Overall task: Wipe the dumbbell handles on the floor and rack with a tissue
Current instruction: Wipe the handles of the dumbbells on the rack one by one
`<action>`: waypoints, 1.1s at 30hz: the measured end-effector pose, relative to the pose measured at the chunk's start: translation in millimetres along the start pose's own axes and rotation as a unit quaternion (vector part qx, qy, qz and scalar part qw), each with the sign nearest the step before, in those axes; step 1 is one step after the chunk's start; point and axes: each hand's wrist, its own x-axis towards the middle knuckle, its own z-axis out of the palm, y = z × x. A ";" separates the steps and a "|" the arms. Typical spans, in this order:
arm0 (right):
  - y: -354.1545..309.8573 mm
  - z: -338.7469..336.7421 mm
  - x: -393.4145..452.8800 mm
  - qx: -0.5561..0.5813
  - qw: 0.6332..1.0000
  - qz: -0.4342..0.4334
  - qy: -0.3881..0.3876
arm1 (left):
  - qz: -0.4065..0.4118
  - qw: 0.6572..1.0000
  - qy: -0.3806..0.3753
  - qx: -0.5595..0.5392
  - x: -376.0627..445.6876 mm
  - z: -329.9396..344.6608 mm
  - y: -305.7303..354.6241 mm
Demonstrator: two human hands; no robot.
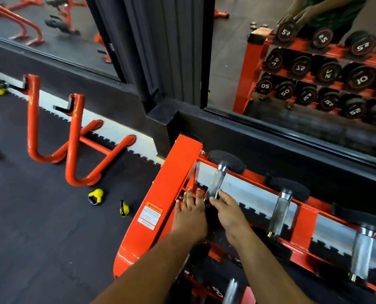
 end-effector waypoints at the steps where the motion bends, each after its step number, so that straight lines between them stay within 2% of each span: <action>1: -5.9 1.1 2.7 0.023 1.000 0.005 0.010 | 0.002 1.000 0.003 -0.002 0.1 0.5 -0.1; 5: -46.4 4.3 23.3 0.159 0.983 -0.001 0.089 | -0.008 1.000 0.002 -0.012 2.2 0.1 0.4; 8: -61.6 6.4 34.8 0.224 0.967 0.047 0.110 | -0.010 1.000 -0.008 -0.017 -0.1 -3.1 2.1; 13: -74.4 2.2 38.0 0.245 0.965 0.091 0.027 | -0.008 1.000 -0.002 -0.024 -3.8 -8.8 4.9; 18: -49.2 -2.8 29.4 0.166 0.983 0.013 0.070 | -0.003 1.000 -0.003 -0.023 -3.5 -6.7 3.1; 24: -56.3 -0.6 31.4 0.191 0.978 0.072 0.032 | -0.009 0.999 -0.002 -0.031 -3.9 -8.4 4.7; 29: -33.2 -11.0 24.6 0.172 0.985 0.018 0.013 | -0.006 1.000 0.009 -0.020 -1.0 -2.3 2.1; 33: -38.2 -1.9 30.7 0.203 0.974 0.098 -0.018 | -0.008 1.000 0.001 -0.022 -2.7 -6.9 3.6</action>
